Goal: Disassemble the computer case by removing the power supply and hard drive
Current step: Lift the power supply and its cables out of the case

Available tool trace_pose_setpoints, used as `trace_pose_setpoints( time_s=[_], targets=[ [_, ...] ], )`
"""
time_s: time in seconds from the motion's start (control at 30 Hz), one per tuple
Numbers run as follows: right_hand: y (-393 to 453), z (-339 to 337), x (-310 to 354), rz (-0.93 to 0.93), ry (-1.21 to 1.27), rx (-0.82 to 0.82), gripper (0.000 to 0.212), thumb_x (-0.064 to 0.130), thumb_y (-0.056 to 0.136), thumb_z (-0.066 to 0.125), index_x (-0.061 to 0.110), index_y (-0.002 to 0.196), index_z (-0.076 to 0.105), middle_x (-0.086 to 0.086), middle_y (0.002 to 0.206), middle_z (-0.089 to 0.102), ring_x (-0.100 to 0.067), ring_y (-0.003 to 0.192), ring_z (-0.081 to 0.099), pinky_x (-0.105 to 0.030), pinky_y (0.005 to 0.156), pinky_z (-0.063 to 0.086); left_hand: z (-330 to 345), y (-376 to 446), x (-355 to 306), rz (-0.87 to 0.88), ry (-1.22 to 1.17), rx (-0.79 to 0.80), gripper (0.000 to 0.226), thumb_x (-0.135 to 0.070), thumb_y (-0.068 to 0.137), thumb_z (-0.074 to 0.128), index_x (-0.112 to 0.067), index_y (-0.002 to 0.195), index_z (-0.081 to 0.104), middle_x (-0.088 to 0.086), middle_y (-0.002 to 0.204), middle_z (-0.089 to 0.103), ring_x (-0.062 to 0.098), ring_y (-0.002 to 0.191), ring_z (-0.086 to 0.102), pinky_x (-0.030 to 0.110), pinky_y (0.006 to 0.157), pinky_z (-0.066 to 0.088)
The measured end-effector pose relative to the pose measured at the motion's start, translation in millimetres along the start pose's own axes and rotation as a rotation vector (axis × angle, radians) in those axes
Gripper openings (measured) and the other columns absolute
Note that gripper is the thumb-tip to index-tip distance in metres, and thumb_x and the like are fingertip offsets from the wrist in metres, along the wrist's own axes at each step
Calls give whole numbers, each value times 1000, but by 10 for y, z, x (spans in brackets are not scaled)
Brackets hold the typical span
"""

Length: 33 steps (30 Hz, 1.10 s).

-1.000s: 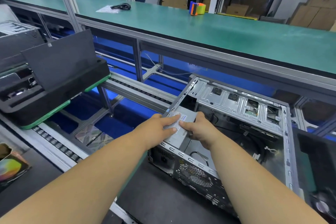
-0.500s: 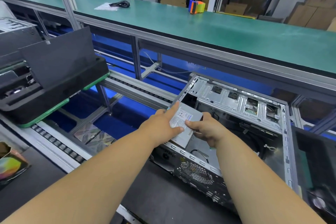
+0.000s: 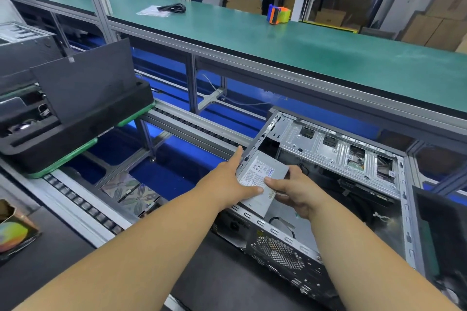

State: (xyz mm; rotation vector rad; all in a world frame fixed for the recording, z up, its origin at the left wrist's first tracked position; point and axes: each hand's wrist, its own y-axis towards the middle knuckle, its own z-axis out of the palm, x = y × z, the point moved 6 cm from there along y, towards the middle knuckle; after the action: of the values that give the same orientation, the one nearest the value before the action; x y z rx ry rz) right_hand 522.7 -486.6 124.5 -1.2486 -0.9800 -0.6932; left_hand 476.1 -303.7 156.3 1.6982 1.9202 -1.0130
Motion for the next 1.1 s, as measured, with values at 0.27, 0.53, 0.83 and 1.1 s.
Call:
trace_pose_setpoints(
  time_s=[0.27, 0.53, 0.83, 1.1],
  targets=[
    [53, 24, 109, -83, -80, -64, 49, 14, 81, 80, 12, 122, 53, -5, 107, 72, -22, 90, 73, -38, 81, 61, 0, 75, 5, -31, -29, -64, 102, -71, 66, 70, -47, 150, 19, -18, 138, 50, 10, 116, 57, 37, 95, 51],
    [-64, -206, -25, 22, 71, -17, 56, 5, 79, 79, 12, 126, 49, -8, 110, 73, -21, 89, 75, -27, 70, 58, 12, -27, -100, -61, 95, -74, 117, -92, 43, 61, -46, 143, 22, -14, 128, 53, 14, 109, 59, 38, 84, 54],
    [-181, -208, 0, 109, -62, -66, 59, 17, 81, 80, 15, 130, 49, -4, 111, 72, -23, 102, 68, -46, 97, 50, 11, 0, -34, -40, -127, -34, 70, -68, 73, 65, -43, 133, 40, -12, 118, 62, 13, 102, 63, 40, 90, 53],
    [-489, 102, 620, -574, -1078, -76, 92, -3, 75, 57, 37, 150, 21, 12, 154, 19, -17, 146, 12, -40, 116, 25, 18, 53, -2, -64, -164, -30, 78, -67, 69, 71, -41, 135, 40, -14, 114, 62, 11, 99, 62, 36, 87, 54]
  ],
)
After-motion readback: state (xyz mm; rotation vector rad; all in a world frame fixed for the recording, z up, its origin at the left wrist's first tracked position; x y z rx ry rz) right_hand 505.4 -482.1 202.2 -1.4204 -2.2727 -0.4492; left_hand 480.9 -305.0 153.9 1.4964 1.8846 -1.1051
